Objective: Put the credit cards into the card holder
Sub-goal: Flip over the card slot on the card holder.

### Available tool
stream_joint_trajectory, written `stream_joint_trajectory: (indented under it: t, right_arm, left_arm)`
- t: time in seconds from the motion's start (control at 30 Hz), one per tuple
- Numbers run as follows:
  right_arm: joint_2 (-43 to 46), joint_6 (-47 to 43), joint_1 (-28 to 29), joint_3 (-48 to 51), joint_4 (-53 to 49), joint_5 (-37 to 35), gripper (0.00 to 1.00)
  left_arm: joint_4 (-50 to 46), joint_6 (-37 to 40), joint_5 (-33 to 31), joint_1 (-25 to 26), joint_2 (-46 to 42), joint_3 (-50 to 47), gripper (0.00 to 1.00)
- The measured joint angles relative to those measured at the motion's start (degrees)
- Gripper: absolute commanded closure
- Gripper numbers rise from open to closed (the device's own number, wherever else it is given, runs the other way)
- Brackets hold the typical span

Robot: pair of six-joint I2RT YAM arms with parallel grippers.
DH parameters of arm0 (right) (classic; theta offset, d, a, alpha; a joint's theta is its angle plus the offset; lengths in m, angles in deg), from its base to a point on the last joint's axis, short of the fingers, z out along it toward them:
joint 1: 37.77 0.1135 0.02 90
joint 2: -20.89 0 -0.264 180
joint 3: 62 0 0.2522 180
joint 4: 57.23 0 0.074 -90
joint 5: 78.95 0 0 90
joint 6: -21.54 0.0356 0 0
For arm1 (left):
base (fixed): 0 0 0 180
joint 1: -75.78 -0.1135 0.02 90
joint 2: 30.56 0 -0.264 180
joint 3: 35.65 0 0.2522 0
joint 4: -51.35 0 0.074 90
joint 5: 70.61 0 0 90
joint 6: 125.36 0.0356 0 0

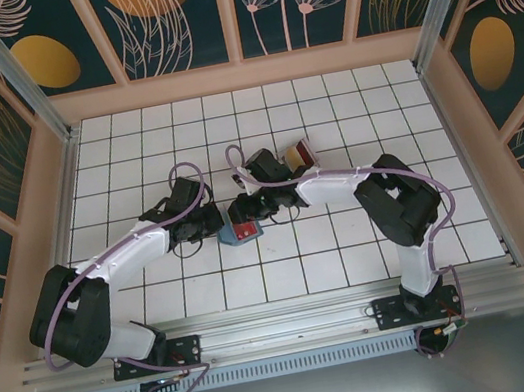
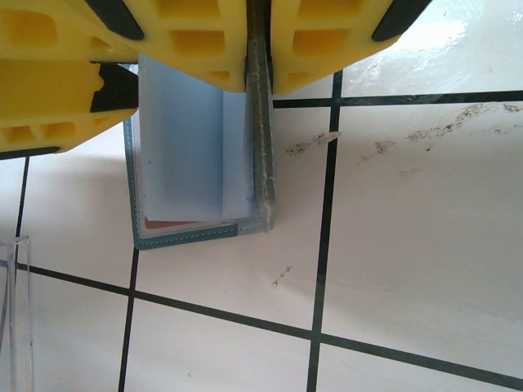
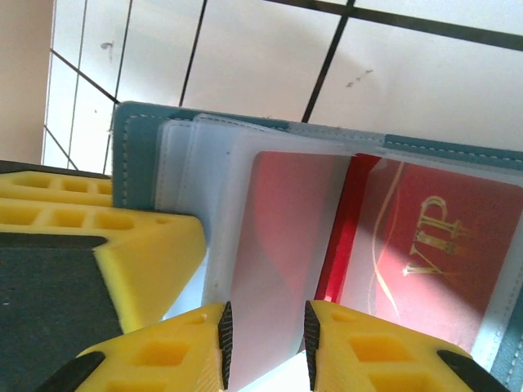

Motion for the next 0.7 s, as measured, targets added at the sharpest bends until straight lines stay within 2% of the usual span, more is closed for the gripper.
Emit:
stream_joint_trajectory:
  t: [0.7]
  right_arm:
    - [0.1,-0.1,0.4,-0.8,-0.4,0.0,0.65]
  left_arm:
    - [0.0,0.0,0.0,0.0,0.0,0.0,1.00]
